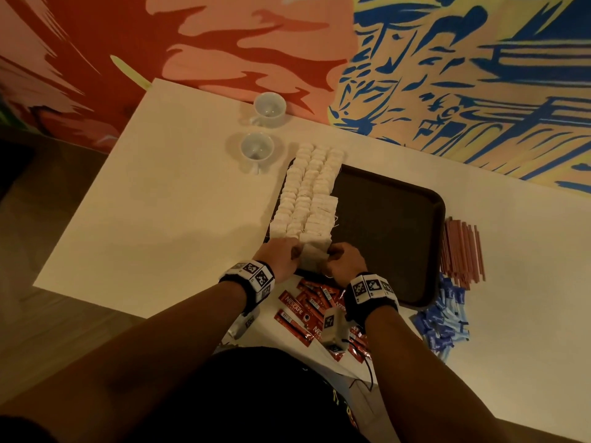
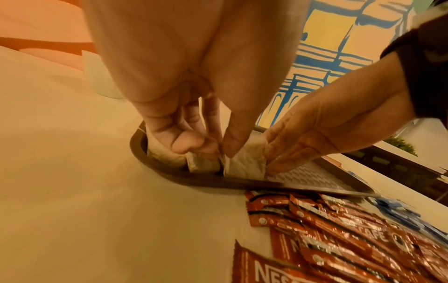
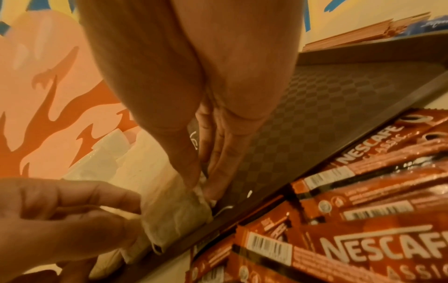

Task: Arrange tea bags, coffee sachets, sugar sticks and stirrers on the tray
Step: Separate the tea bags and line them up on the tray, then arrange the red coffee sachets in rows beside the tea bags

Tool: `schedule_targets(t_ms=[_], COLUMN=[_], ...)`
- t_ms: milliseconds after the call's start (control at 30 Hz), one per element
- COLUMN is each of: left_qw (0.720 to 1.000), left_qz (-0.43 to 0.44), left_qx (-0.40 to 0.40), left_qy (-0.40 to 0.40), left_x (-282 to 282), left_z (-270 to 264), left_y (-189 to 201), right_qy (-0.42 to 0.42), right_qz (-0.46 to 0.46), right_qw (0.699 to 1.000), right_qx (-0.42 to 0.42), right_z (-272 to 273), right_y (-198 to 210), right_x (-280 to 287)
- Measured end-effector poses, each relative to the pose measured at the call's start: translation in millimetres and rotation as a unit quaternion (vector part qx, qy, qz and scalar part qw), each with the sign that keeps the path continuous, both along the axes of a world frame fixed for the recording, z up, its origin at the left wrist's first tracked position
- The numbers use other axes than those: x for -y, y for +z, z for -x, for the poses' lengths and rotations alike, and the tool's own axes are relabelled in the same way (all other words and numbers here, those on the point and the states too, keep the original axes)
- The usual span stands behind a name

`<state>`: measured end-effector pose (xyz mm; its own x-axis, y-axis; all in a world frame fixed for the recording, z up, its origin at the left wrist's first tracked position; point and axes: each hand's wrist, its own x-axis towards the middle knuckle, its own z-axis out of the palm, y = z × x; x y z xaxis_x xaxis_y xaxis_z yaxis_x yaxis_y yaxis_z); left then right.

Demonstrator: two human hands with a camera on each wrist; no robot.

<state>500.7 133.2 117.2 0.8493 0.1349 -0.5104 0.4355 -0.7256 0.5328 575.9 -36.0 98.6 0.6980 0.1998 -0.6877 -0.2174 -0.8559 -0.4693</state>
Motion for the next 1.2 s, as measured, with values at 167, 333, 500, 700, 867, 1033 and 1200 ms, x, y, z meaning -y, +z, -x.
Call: schedule_targets(t_ms=[167,333,500,700,867,1033,1200], left_qw=[0.997,0.996,0.995,0.998,0.996,0.985,0.979], left_qz=[0.047,0.065,0.07,0.03,-0.058,-0.148,-0.185], left_qx=[0.019,0.048,0.068,0.061,-0.012,-0.046,-0.043], left_qy=[0.058,0.042,0.013,-0.013,-0.061,-0.072,-0.079], left_x=[-15,-21,-14,17,55,77,85], left_z=[6,19,43,78,114,134,141], left_y=[11,33,43,47,36,18,-4], right_qy=[-0.06,0.009,0.105,0.171,0.26,0.296,0.337], right_qz=[-0.037,-0.052,-0.028,0.0,0.068,0.115,0.161], right_qw=[0.997,0.998,0.993,0.985,0.963,0.943,0.918], right_qx=[-0.003,0.02,0.034,0.03,0.036,0.105,0.132], right_z=[-10,-14,-5,22,56,77,84], right_y=[28,65,84,80,62,36,14], right_x=[22,43,68,119,140,132,116])
